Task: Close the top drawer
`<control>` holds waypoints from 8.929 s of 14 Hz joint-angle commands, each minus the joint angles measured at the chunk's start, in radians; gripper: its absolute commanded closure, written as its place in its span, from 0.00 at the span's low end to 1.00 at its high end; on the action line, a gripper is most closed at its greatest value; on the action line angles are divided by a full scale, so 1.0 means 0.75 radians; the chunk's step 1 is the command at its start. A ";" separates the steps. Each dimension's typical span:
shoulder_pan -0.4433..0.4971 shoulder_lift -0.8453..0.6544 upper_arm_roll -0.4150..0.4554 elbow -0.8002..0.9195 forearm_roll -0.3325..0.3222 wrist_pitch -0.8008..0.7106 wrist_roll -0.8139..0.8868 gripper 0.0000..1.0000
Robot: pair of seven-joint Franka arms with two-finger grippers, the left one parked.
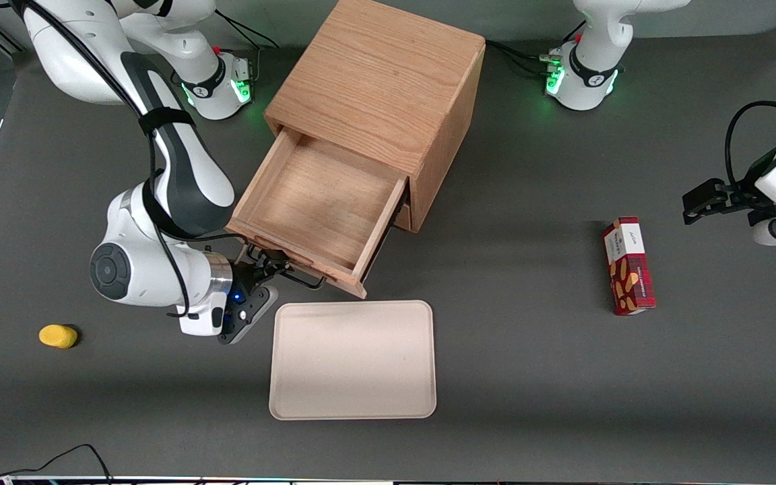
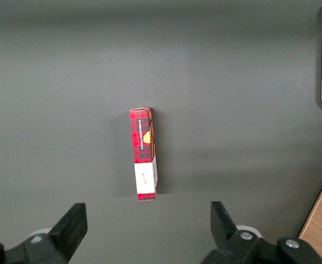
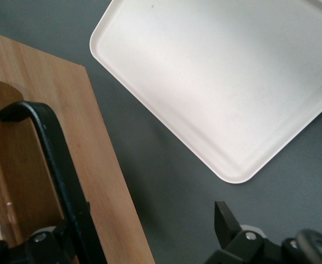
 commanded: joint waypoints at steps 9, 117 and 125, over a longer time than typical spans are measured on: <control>-0.031 -0.072 0.106 -0.099 0.013 -0.003 0.193 0.00; -0.150 -0.121 0.775 -0.052 -0.441 -0.416 0.772 0.00; -0.172 -0.184 0.555 0.215 -0.462 -0.574 0.681 0.00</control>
